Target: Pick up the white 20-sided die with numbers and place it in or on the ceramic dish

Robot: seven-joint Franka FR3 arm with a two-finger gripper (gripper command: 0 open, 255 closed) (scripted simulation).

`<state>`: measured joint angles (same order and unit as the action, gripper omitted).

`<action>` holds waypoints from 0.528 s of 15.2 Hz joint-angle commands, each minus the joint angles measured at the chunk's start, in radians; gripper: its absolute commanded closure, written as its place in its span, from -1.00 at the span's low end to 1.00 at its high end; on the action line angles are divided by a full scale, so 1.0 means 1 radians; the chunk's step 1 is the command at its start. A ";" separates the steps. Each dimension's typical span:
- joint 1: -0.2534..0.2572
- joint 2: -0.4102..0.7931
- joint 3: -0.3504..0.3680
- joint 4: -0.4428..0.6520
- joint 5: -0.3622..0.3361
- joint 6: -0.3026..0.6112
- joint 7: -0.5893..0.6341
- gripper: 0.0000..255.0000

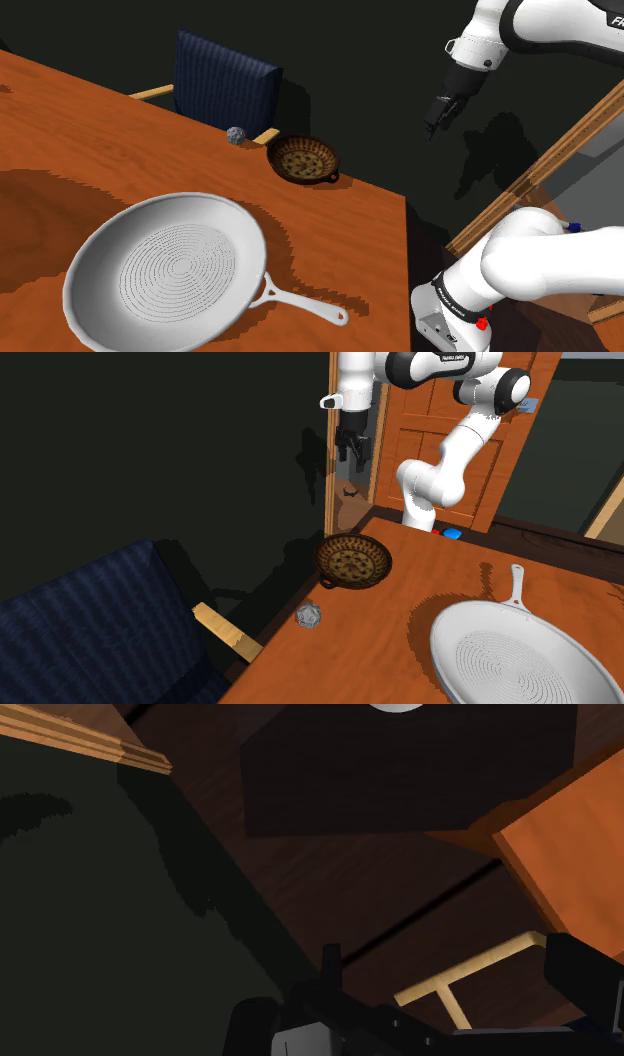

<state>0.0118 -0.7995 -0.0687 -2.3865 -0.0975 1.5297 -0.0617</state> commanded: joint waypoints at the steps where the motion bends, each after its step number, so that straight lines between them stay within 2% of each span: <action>1: 0.000 0.000 0.000 0.000 0.000 0.000 0.000 -1.00; 8: 0.049 0.159 0.083 0.038 0.116 0.129 0.127 -1.00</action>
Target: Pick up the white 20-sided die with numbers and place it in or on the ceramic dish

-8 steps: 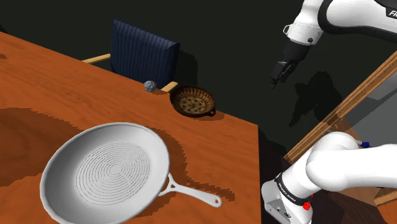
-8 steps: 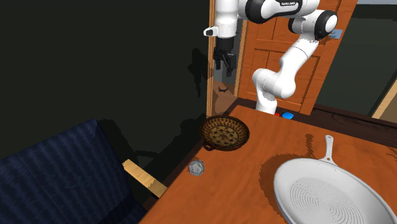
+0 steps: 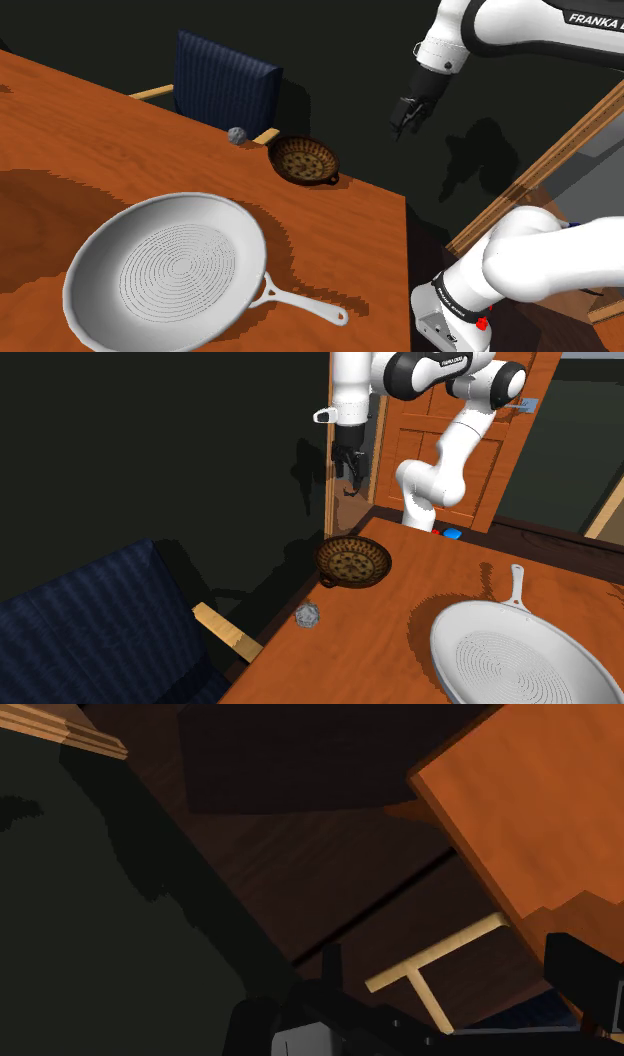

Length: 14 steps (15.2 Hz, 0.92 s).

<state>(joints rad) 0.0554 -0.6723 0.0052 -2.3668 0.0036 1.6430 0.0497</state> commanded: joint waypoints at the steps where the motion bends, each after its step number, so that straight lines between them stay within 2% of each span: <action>1: 0.012 0.057 0.021 0.028 0.029 0.034 0.032 -1.00; 8: 0.052 0.251 0.094 0.131 0.111 0.149 0.139 -1.00; 14: 0.081 0.432 0.148 0.264 0.151 0.227 0.225 -1.00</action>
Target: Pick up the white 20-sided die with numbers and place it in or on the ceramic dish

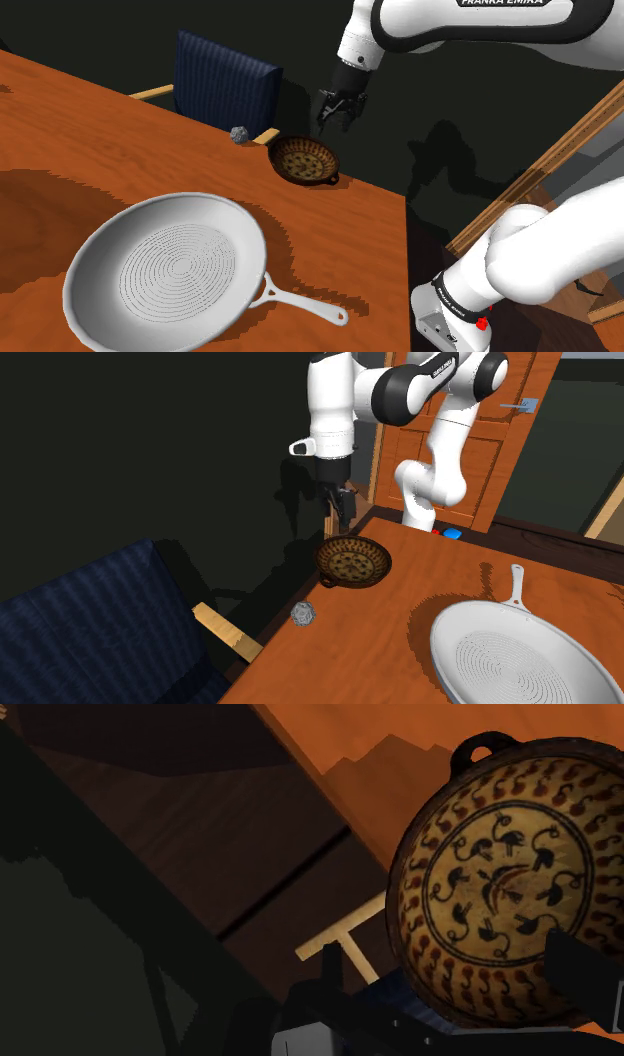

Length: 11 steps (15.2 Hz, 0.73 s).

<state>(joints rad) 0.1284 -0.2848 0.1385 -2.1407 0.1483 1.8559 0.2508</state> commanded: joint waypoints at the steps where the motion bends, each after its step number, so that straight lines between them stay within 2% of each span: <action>1: 0.012 0.076 0.023 0.064 0.011 0.024 0.038 -1.00; 11: 0.065 0.408 0.087 0.396 0.009 0.080 0.181 -1.00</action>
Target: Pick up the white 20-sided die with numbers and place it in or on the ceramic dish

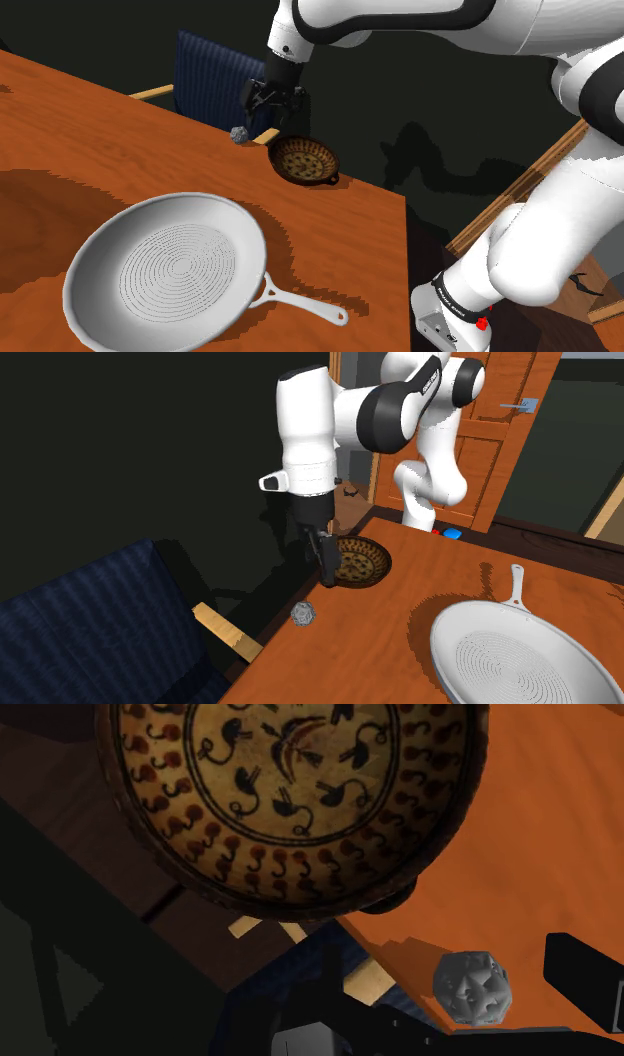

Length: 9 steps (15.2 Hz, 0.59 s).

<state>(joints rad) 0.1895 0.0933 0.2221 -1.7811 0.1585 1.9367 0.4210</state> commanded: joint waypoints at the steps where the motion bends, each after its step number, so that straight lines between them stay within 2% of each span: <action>1: 0.011 0.066 0.007 0.078 -0.005 0.000 0.025 -1.00; 4: 0.035 0.174 0.016 0.211 -0.019 -0.008 0.066 -1.00; 9: 0.042 0.190 0.018 0.167 -0.020 0.052 0.067 -1.00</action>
<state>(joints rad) 0.2288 0.2790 0.2391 -1.6037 0.1386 1.9735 0.4861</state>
